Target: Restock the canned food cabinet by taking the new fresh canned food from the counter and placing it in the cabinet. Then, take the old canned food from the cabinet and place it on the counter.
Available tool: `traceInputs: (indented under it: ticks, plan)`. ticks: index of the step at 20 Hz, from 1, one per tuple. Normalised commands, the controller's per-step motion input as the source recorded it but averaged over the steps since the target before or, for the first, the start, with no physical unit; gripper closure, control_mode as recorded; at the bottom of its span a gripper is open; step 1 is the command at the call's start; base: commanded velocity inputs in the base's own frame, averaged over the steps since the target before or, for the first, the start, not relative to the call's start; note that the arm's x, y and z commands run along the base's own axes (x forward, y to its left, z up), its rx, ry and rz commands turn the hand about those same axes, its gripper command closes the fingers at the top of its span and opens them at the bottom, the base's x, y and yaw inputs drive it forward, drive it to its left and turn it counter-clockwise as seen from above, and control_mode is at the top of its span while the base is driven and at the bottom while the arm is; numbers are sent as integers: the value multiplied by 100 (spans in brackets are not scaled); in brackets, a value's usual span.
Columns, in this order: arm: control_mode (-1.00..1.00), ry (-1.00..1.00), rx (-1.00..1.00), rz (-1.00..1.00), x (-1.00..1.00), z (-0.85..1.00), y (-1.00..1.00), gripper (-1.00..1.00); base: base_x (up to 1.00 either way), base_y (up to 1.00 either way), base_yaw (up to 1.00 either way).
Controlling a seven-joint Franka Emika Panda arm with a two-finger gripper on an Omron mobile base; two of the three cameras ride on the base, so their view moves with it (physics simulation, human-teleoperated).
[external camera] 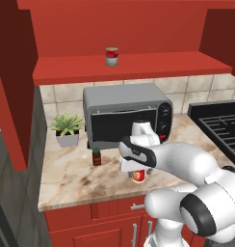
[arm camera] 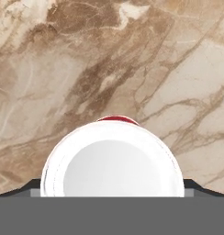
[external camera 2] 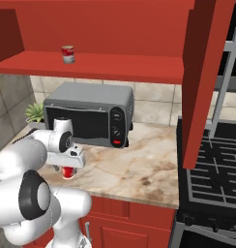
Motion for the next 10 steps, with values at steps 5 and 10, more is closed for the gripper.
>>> traceInputs:
  ticks: [5,10]
  plan:
    - [-100,0,0,0,0,-1,0,100,0,0,0]
    - [-100,-1,0,0,-12,0,0,100,0,0,0]
